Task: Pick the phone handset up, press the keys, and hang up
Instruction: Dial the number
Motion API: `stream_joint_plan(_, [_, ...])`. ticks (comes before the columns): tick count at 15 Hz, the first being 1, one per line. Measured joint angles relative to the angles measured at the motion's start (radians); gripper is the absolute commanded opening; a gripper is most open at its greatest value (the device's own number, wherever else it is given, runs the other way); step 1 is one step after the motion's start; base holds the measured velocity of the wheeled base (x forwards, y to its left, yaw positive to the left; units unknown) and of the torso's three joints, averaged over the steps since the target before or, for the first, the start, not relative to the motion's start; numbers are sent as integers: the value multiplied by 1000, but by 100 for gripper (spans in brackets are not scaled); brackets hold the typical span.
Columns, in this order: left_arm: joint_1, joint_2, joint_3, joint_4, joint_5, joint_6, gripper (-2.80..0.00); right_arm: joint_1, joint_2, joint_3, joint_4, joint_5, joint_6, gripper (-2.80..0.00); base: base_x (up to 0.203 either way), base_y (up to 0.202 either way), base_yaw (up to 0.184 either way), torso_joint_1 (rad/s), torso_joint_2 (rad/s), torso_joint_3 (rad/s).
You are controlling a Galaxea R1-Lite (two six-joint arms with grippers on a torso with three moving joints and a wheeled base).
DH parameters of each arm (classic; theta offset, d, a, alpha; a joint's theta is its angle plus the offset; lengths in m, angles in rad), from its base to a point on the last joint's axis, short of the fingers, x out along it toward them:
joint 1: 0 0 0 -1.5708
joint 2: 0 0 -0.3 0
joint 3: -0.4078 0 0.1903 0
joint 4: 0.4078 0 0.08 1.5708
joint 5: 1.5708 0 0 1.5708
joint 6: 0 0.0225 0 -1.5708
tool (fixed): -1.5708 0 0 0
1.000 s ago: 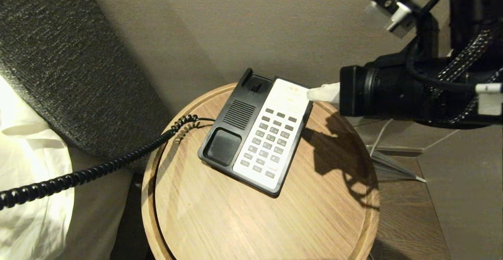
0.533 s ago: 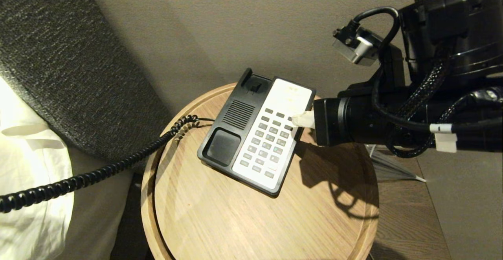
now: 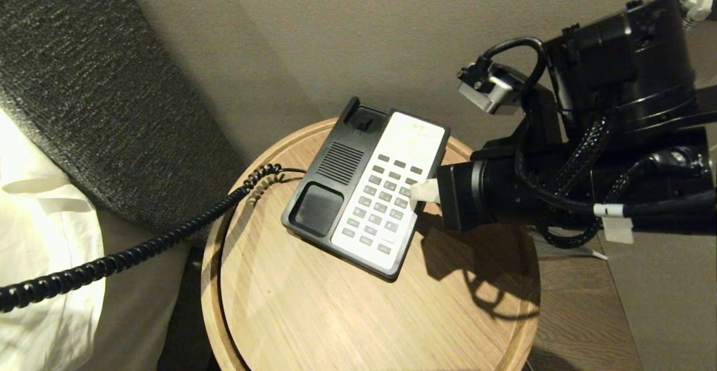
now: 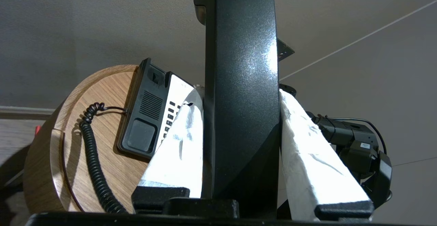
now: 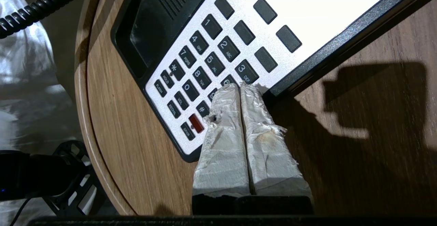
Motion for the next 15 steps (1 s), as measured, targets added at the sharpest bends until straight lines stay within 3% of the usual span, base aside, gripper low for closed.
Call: stream_joint_plan(15, [0, -9, 0, -7, 0, -6, -280, -2, 46, -13, -5, -1, 0, -280, 0, 0, 0, 0, 0, 0])
